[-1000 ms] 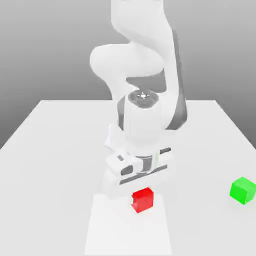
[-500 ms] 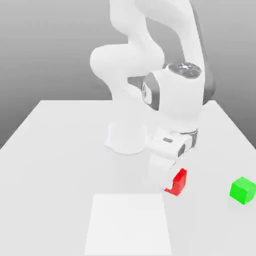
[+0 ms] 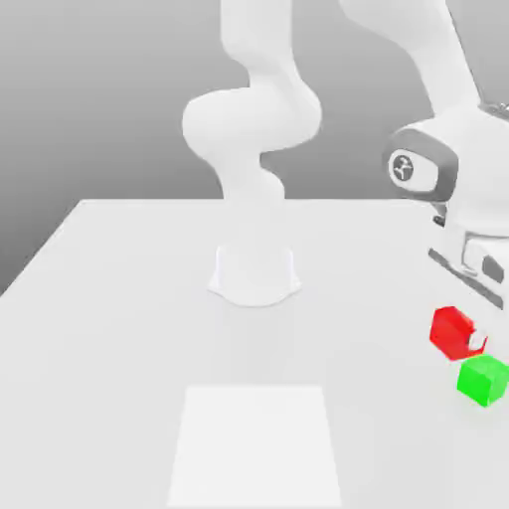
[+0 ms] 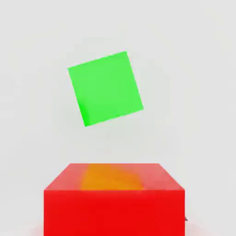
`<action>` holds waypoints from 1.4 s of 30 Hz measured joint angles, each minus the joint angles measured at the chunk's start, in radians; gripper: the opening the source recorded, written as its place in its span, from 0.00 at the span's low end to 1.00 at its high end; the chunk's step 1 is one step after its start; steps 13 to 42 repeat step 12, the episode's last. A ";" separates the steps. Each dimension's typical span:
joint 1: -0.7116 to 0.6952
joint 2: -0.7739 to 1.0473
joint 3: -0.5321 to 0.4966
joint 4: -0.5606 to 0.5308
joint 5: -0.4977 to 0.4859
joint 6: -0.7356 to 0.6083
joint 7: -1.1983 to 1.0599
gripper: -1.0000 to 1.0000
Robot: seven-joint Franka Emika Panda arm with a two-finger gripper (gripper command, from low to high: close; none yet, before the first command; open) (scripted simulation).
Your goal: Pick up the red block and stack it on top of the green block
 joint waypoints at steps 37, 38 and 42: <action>0.074 0.182 -0.002 0.051 -0.093 0.129 -0.073 1.00; 0.074 0.182 -0.002 0.051 -0.093 0.129 -0.073 1.00; 0.074 0.182 -0.002 0.051 -0.093 0.129 -0.073 1.00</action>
